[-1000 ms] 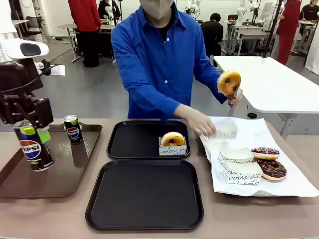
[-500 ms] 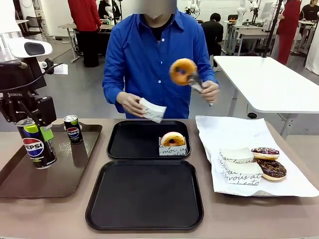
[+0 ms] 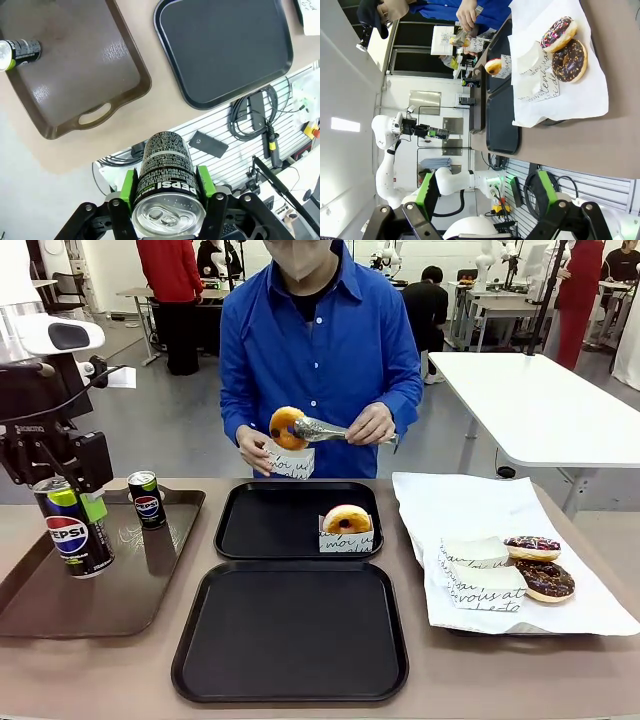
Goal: Set up donuts and drinks on trays.
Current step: Pick up one Pepsi coke and place it on the Flat Tray.
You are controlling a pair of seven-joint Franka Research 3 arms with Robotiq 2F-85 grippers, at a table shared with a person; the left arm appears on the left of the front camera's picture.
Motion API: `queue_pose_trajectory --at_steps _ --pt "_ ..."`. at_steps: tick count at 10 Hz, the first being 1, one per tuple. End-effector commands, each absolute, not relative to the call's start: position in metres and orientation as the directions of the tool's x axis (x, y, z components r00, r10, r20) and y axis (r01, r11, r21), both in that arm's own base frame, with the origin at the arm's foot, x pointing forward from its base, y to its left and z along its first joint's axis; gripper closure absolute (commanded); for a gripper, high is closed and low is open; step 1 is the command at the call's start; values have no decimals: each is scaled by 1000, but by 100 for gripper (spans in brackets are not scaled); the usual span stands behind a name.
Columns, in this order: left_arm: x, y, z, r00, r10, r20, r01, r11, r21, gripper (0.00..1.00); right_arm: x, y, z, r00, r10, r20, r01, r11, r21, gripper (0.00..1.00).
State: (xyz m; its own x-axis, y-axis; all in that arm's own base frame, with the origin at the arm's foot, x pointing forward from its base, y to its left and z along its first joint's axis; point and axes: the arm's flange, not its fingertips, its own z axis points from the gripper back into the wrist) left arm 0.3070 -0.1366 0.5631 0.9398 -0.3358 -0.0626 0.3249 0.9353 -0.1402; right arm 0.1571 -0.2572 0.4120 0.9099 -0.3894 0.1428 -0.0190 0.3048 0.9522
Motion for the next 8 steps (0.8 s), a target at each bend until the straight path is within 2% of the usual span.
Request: queue_pose_trajectory --at_steps 1,2,5,8 --pt "307 -137 563 940 -336 -63 325 935 -140 42 156 -257 413 908 -389 156 -36 298 954 0" --pt "310 -139 560 910 -410 -60 396 902 -170 42 156 -257 413 908 -389 156 -36 298 954 0" --pt "328 -145 557 913 -404 -59 391 907 -154 42 156 -257 413 908 -389 156 -36 298 954 0" --pt "343 -154 554 918 -396 9 393 909 -137 42 156 -257 413 908 -389 156 -36 298 954 0"
